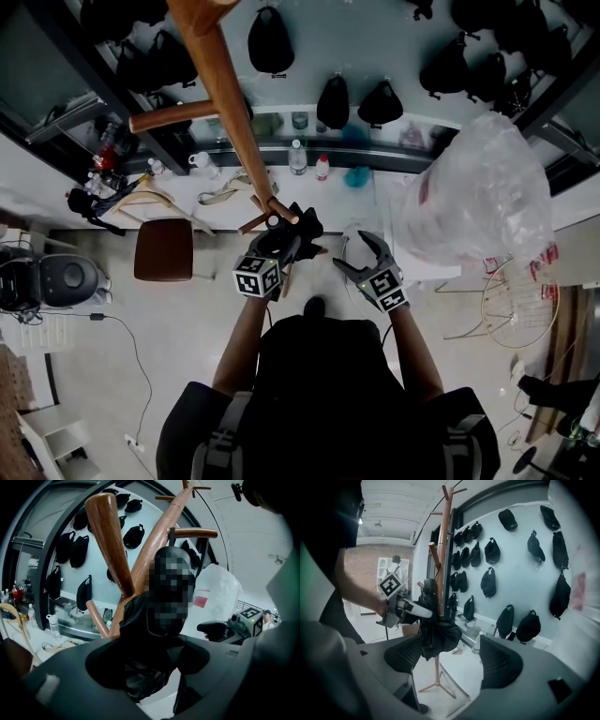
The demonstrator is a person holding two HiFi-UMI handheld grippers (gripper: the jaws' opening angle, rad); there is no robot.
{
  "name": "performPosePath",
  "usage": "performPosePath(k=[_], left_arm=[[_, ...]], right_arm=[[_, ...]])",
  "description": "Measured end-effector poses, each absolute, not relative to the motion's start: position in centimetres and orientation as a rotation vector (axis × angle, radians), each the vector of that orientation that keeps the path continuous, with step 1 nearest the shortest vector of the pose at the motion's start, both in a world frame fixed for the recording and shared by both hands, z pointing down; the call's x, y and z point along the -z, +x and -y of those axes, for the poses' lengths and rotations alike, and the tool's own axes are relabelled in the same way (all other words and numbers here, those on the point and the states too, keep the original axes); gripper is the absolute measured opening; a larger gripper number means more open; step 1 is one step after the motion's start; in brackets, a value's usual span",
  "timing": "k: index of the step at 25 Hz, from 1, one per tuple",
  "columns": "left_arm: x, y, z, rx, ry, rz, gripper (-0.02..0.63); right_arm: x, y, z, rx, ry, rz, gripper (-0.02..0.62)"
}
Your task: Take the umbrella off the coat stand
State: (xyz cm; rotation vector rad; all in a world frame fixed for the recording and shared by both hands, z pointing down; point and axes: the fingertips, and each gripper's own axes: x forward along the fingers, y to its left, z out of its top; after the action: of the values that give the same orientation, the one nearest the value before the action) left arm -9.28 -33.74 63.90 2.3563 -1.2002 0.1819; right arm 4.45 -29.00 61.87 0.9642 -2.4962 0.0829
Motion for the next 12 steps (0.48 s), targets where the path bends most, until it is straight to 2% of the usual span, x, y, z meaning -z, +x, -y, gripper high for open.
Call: performPosePath(k=[12], left_arm=[[-60.9,-9.3,33.5,-0.131,2.401,1.187,0.273]], right_arm=[[-61.3,5.0,28.5,-0.094,0.999,2.493,0.383]])
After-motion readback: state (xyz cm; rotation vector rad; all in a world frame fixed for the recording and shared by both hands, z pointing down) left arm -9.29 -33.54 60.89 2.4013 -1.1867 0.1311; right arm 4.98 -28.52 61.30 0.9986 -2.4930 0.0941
